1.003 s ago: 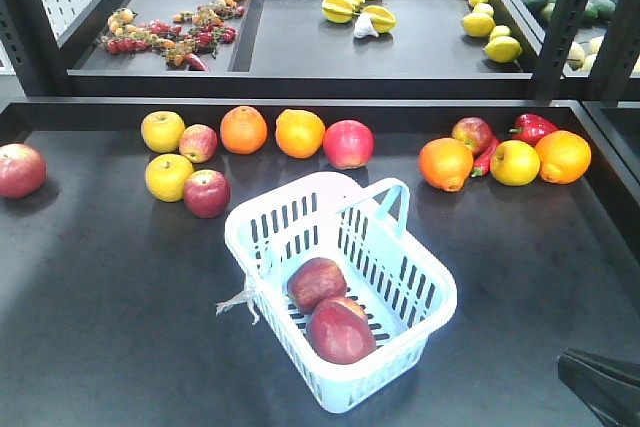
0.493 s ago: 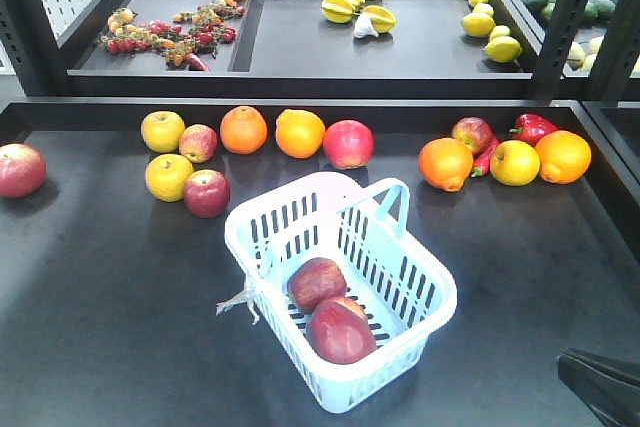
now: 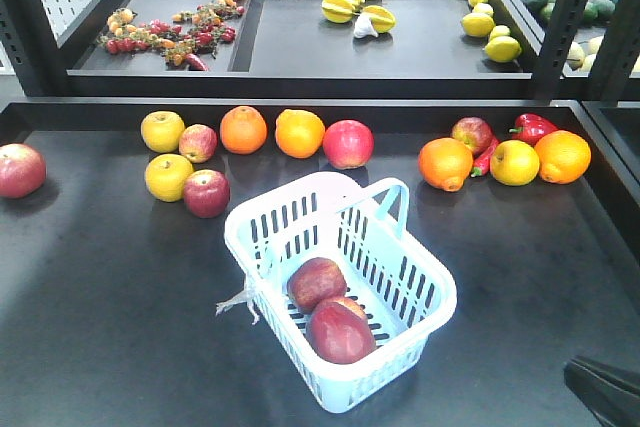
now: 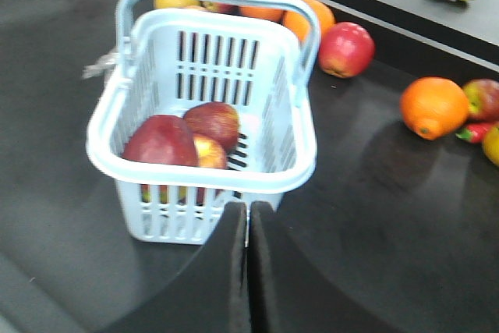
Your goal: Pick three apples into basket with both arms
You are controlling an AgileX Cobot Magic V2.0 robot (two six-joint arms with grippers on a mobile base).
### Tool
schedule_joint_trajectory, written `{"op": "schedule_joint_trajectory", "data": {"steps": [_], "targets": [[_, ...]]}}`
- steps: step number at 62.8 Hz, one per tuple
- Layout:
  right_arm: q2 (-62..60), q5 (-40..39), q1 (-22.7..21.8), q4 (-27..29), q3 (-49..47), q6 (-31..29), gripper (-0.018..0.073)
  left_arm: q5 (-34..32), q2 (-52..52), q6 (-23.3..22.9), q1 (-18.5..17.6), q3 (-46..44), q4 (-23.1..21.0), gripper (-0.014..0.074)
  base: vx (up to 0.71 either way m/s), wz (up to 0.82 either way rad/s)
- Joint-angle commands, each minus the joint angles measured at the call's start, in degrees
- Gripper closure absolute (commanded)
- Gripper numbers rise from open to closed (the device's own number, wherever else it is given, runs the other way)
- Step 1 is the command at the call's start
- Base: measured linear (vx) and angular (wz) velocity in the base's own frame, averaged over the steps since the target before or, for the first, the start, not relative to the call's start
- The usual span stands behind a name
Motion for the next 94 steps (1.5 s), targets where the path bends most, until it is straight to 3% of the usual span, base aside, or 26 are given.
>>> {"op": "schedule_joint_trajectory", "data": {"steps": [1, 12, 20, 30, 40, 53, 72, 94], "targets": [[-2.4, -9.1, -0.3, -3.8, 2.5, 8.3, 0.0564, -4.0, -0.8, -0.3, 0.1, 1.3, 0.0, 0.0603, 0.0, 0.0], [-8.6, -15.6, -0.8, -16.6, 10.8, 25.5, 0.0564, -4.0, -0.8, -0.3, 0.1, 1.3, 0.0, 0.0603, 0.0, 0.0], [-11.9, -17.0, -5.9, -18.3, 14.6, 32.7, 0.0564, -4.0, -0.8, -0.3, 0.1, 1.3, 0.0, 0.0603, 0.0, 0.0], [-17.9, -18.7, -13.2, -18.3, 17.3, 32.7, 0.0564, -4.0, -0.8, -0.3, 0.1, 1.3, 0.0, 0.0603, 0.0, 0.0], [-19.7, -20.9, -15.7, -18.4, 17.4, 32.1, 0.0564, -4.0, -0.8, -0.3, 0.1, 1.3, 0.0, 0.0603, 0.0, 0.0], [-19.7, -25.8, -15.8, -20.4, 17.4, 32.1, 0.0564, -4.0, -0.8, -0.3, 0.1, 1.3, 0.0, 0.0603, 0.0, 0.0], [-19.7, -26.6, -15.8, -23.5, 17.4, 32.3, 0.0564, -4.0, -0.8, -0.3, 0.1, 1.3, 0.0, 0.0603, 0.0, 0.0], [-19.7, -26.5, -15.8, -23.5, 17.3, 32.3, 0.0564, -4.0, -0.8, -0.3, 0.1, 1.3, 0.0, 0.0603, 0.0, 0.0]]}}
